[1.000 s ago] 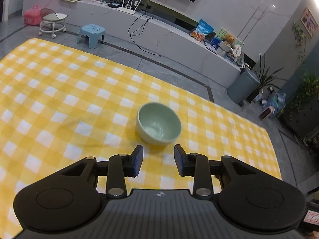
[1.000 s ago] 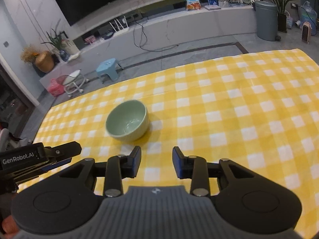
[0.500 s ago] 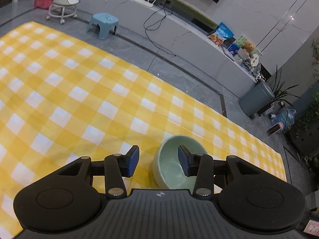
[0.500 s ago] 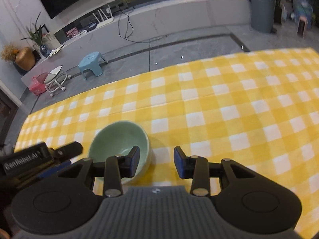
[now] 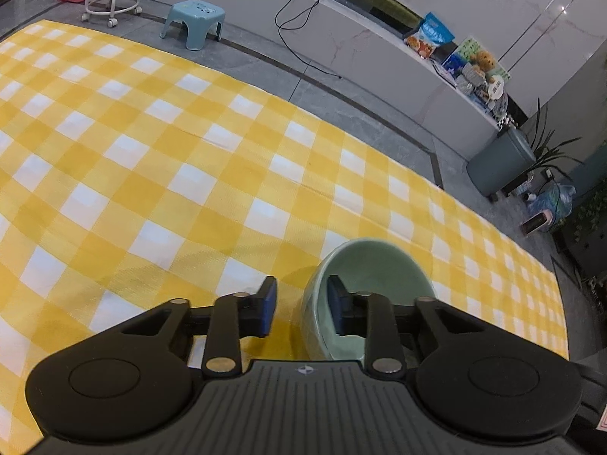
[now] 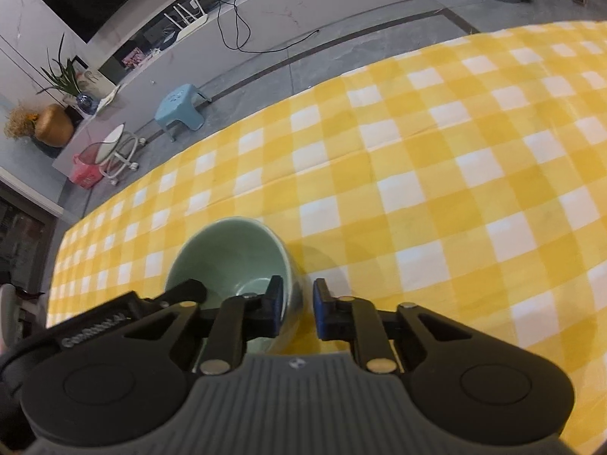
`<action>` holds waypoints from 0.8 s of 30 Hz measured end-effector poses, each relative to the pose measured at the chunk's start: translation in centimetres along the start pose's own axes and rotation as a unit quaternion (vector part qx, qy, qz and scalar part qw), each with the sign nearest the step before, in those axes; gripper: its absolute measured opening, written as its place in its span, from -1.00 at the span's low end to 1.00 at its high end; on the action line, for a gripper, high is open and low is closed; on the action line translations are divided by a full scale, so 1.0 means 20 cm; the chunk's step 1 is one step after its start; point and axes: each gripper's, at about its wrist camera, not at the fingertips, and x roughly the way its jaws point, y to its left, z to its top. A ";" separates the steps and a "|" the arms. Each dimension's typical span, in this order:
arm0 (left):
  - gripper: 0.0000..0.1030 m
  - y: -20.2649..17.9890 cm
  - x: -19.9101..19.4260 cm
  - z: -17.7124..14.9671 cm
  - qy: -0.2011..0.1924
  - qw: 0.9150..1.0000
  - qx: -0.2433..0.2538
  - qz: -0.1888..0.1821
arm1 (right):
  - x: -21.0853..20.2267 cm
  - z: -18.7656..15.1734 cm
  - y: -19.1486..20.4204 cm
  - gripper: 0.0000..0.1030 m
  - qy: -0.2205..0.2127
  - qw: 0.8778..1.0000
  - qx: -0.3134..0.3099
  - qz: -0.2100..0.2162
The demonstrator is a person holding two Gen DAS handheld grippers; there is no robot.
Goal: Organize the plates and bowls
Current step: 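Close both grippers on the green bowl rim and lift it, then carry the green bowl with both grippers toward the nested steel bowls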
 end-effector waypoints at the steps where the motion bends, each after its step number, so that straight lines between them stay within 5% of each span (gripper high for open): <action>1: -0.57 0.00 0.00 0.00 0.000 1.000 0.002 0.000 | 0.01 0.00 0.00 -0.77 0.000 1.000 0.002 0.002; 4: -0.75 -0.01 0.01 0.00 0.002 1.000 0.007 -0.004 | 0.01 0.00 0.01 -0.80 0.000 1.000 0.002 0.004; 24: -0.79 -0.07 -0.17 -0.12 0.001 1.000 0.029 -0.005 | -0.15 -0.11 0.00 -0.87 0.023 0.999 0.017 -0.013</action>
